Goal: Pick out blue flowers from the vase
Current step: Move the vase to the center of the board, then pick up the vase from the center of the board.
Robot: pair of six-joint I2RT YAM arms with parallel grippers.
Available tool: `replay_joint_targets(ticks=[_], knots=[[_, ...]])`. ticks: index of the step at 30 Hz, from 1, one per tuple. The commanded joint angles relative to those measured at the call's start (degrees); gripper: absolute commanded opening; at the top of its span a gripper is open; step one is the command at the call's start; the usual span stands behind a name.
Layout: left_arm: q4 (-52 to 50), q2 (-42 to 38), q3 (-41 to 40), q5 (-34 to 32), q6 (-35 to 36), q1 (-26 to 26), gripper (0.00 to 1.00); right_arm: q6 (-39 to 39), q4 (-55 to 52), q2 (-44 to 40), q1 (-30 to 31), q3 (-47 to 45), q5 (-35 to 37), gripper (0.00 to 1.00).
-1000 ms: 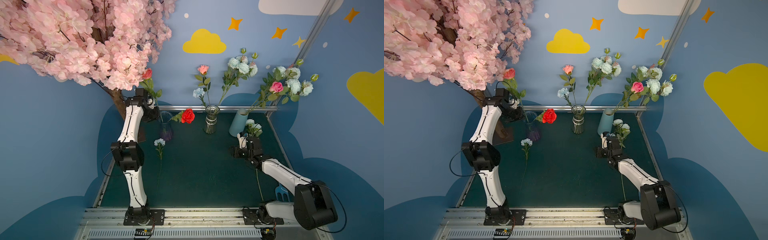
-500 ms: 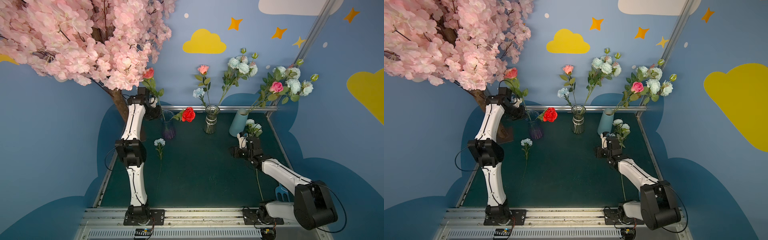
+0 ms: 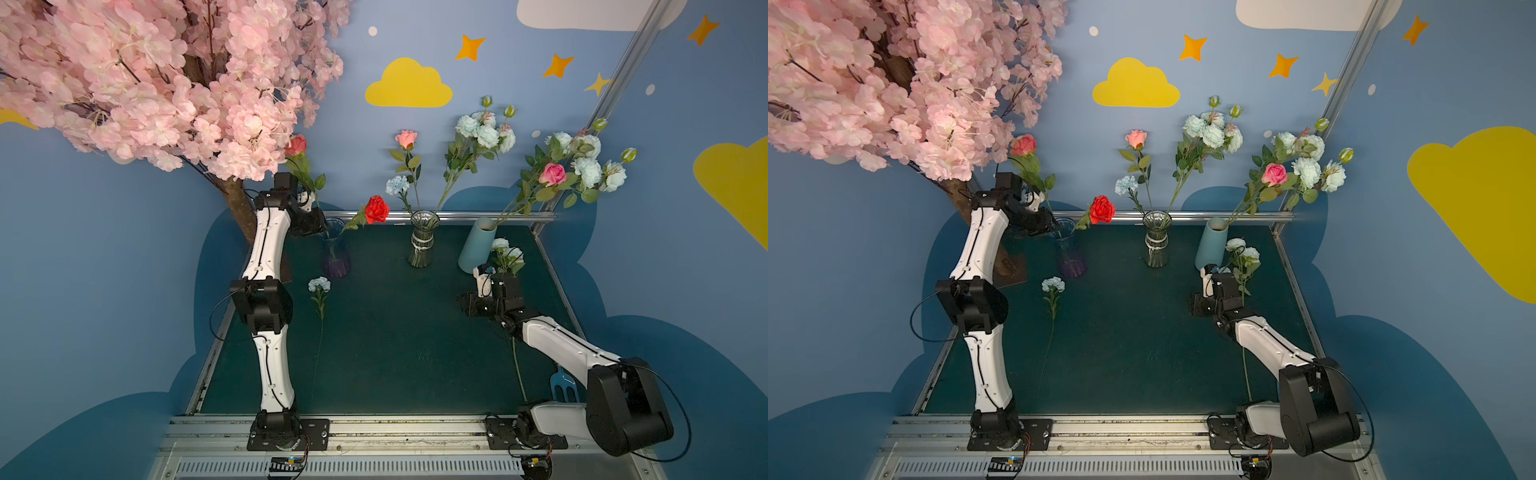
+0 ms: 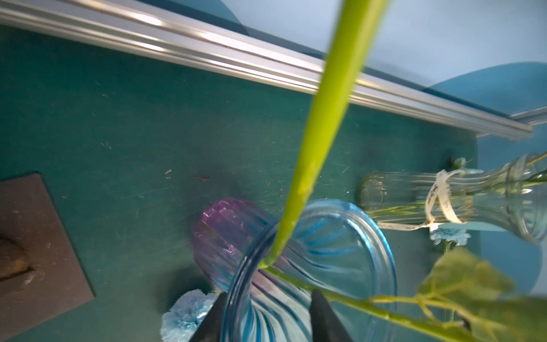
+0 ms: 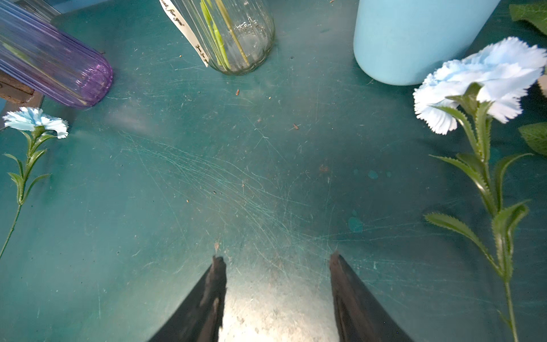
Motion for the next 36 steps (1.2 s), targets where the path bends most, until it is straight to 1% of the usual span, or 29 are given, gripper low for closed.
replay_joint_targets(ticks=[1, 5, 7, 10, 13, 14, 19, 23, 27, 29, 33, 36], knots=[[1.9, -3.9, -0.4, -0.1, 0.4, -0.2, 0.51, -0.2, -0.6, 0.4, 0.3, 1.9, 0.2, 0.57], [2.1, -5.4, -0.6, -0.5, -0.1, -0.3, 0.58, -0.1, -0.8, 0.5, 0.3, 1.9, 0.2, 0.57], [2.0, -6.8, -1.4, -1.3, -0.2, -0.6, 0.60, -0.1, -0.7, 0.5, 0.3, 2.0, 0.2, 0.57], [3.3, -10.8, -5.2, -2.7, -0.7, -1.0, 0.62, -0.2, -0.7, 0.5, 0.3, 2.1, 0.3, 0.57], [9.7, -17.6, -15.8, -4.3, -1.2, -2.0, 0.63, -0.2, -0.9, 0.7, 0.3, 2.1, 0.3, 0.57], [12.5, -20.5, -20.4, -6.7, -1.5, -2.5, 0.63, -0.3, -0.9, 0.7, 0.4, 2.1, 0.4, 0.57], [27.2, -36.1, -43.5, -9.1, -4.2, -5.4, 0.63, -0.2, -1.0, 0.7, 0.5, 2.1, 0.6, 0.57], [41.0, -49.8, -62.7, -10.7, -6.9, -9.9, 0.62, -0.3, -1.2, 0.8, 0.7, 2.3, 0.8, 0.56], [50.1, -61.1, -78.1, -15.3, -10.3, -15.8, 0.60, -0.3, -1.3, 0.7, 0.9, 2.3, 1.2, 0.56], [57.4, -66.4, -87.4, -18.0, -12.4, -19.4, 0.59, -0.3, -1.4, 0.3, 1.1, 2.2, 1.6, 0.55], [72.6, -72.9, -103.8, -24.5, -13.3, -27.0, 0.58, -0.9, -0.9, -1.4, 1.7, 1.3, 2.3, 0.56], [81.9, -73.7, -111.0, -26.6, -11.6, -29.5, 0.58, -2.2, -0.7, -2.6, 2.3, 1.0, 2.0, 0.56]])
